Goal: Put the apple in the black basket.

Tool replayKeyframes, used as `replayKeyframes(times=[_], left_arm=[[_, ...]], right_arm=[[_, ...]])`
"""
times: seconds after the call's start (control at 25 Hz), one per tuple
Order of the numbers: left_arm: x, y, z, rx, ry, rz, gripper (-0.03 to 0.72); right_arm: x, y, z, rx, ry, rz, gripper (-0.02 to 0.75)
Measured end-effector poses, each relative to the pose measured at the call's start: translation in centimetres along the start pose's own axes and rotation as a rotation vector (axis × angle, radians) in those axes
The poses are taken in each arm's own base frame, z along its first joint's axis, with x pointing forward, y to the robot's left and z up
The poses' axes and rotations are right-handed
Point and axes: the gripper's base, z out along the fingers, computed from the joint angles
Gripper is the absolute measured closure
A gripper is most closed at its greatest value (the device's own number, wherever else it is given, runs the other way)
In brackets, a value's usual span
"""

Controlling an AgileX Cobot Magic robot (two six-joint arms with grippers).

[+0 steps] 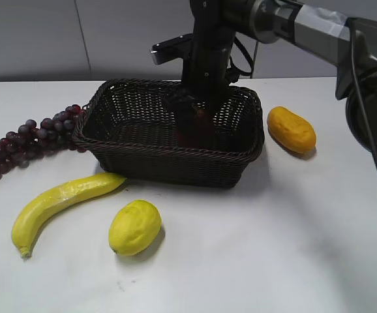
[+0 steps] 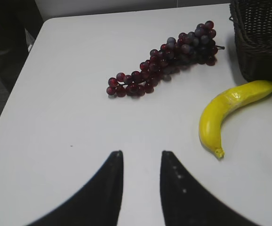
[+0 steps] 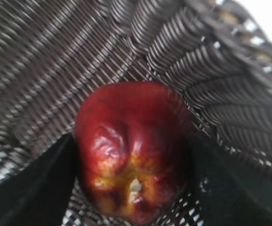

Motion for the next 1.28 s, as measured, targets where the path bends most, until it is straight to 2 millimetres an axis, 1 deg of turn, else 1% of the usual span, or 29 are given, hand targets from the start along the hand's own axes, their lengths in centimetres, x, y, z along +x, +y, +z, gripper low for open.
replayKeyframes(times=[0.16, 0.2, 0.28, 0.36, 0.4, 0.48, 0.6, 0.64, 0.72, 0.8, 0.88, 0.92, 1.0, 1.04, 1.12, 1.2, 1.28], left_arm=[[0.0, 0.0, 0.0, 0.0, 0.0, 0.0, 0.487], [0.0, 0.0, 0.0, 0.0, 0.0, 0.0, 0.487], [0.0, 0.0, 0.0, 0.0, 0.0, 0.0, 0.487], [0.0, 0.0, 0.0, 0.0, 0.0, 0.0, 0.487], [0.0, 0.0, 0.0, 0.0, 0.0, 0.0, 0.487], [0.0, 0.0, 0.0, 0.0, 0.0, 0.0, 0.487], [0.0, 0.0, 0.0, 0.0, 0.0, 0.0, 0.487], [0.0, 0.0, 0.0, 0.0, 0.0, 0.0, 0.487], [0.0, 0.0, 0.0, 0.0, 0.0, 0.0, 0.487], [0.0, 0.0, 0.0, 0.0, 0.0, 0.0, 0.487], [0.0, 0.0, 0.0, 0.0, 0.0, 0.0, 0.487], [0.0, 0.0, 0.0, 0.0, 0.0, 0.0, 0.487], [0.0, 0.0, 0.0, 0.0, 0.0, 0.0, 0.487], [0.0, 0.0, 0.0, 0.0, 0.0, 0.0, 0.487], [0.0, 0.0, 0.0, 0.0, 0.0, 0.0, 0.487], [0.0, 0.0, 0.0, 0.0, 0.0, 0.0, 0.487], [0.0, 0.0, 0.0, 0.0, 0.0, 0.0, 0.487]], right_arm=[[-0.1, 0.1, -0.1, -0.014, -0.008, 0.005, 0.2], [-0.1, 0.2, -0.1, -0.018, -0.008, 0.007, 0.188], [-0.1, 0.2, -0.1, -0.025, -0.008, 0.014, 0.115], [-0.1, 0.3, -0.2, -0.031, -0.01, 0.026, 0.113], [-0.2, 0.3, -0.7, -0.033, -0.019, 0.03, 0.12], [-0.4, 0.5, -2.5, -0.032, -0.051, 0.029, 0.129], [-0.7, 0.3, -7.1, -0.008, -0.137, 0.029, 0.133], [-0.6, 0.0, -8.5, -0.001, -0.16, 0.036, 0.134], [-0.1, -1.1, -11.1, 0.015, -0.198, 0.067, 0.134], [1.1, -3.2, -12.7, 0.03, -0.198, 0.12, 0.137], [2.8, -6.3, -14.0, 0.055, -0.184, 0.197, 0.141], [3.9, -7.7, -14.2, 0.065, -0.163, 0.235, 0.142], [6.3, -11.0, -15.4, 0.095, -0.145, 0.321, 0.143], [7.5, -12.2, -15.8, 0.104, -0.134, 0.356, 0.143], [10.0, -14.7, -17.6, 0.133, -0.137, 0.441, 0.143], [12.5, -16.1, -18.9, 0.151, -0.129, 0.513, 0.144], [15.0, -16.6, -20.3, 0.163, -0.125, 0.568, 0.144]])
